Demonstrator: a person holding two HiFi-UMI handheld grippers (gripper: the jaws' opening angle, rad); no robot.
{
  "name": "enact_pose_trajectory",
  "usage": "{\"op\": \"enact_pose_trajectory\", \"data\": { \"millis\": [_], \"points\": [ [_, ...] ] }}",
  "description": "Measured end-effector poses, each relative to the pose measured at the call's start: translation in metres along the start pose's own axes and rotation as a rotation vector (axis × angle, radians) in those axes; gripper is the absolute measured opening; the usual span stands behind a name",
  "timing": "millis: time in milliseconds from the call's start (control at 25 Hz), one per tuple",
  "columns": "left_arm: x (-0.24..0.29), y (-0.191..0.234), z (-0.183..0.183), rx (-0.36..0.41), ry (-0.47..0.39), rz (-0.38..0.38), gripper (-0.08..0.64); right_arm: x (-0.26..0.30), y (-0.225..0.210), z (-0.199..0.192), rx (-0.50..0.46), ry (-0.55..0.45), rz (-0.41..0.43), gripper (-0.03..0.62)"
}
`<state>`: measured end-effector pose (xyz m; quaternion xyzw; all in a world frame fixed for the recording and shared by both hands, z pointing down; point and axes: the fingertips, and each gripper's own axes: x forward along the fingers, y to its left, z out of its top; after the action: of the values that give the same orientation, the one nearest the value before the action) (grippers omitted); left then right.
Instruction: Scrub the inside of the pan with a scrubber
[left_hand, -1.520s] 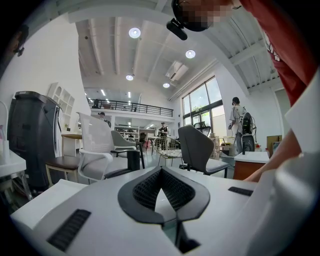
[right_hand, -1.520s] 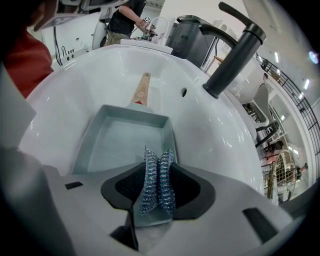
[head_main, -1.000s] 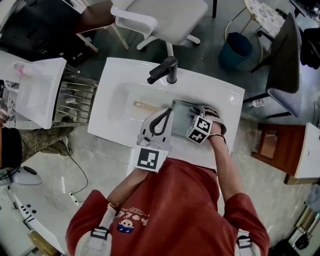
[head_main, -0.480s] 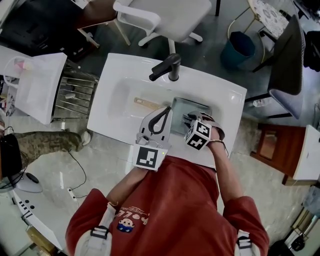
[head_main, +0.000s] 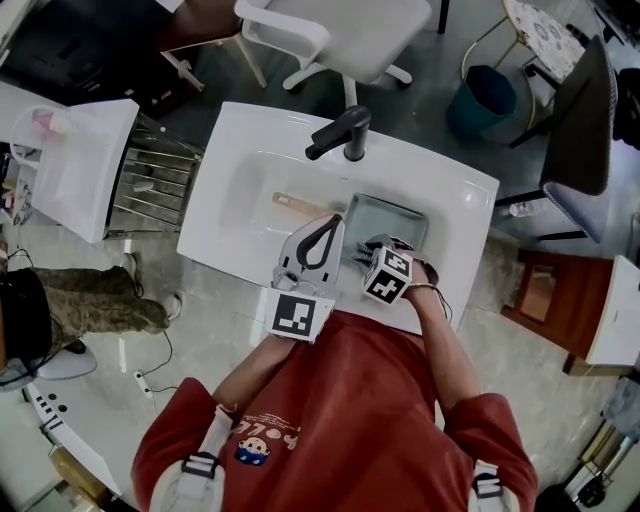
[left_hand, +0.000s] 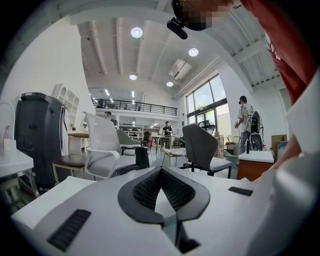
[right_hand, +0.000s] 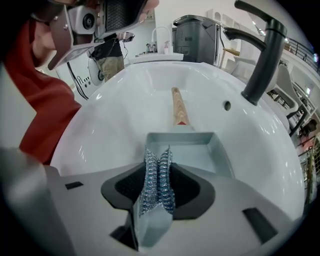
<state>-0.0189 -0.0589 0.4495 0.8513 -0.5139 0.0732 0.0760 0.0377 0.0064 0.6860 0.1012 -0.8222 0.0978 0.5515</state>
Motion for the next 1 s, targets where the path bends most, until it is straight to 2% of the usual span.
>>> {"op": "enact_pose_trajectory", "data": {
  "millis": [240, 680, 800, 1000],
  "points": [
    [0.001, -0.001, 0.0, -0.003, -0.002, -0.005, 0.014, 0.002, 0.003, 0.002, 0.014, 0.005, 0.021, 0.164],
    [0.003, -0.003, 0.0, -0.005, -0.003, -0.014, 0.014, 0.003, 0.001, 0.002, -0.008, 0.0, -0.005, 0.16],
    [0.003, -0.003, 0.001, -0.01, -0.004, -0.012, 0.014, 0.002, -0.008, 0.003, -0.041, 0.01, -0.05, 0.16],
    [0.003, -0.002, 0.001, -0.007, -0.005, -0.011, 0.014, 0.003, -0.028, -0.001, -0.037, 0.001, -0.115, 0.16]
  ]
}}
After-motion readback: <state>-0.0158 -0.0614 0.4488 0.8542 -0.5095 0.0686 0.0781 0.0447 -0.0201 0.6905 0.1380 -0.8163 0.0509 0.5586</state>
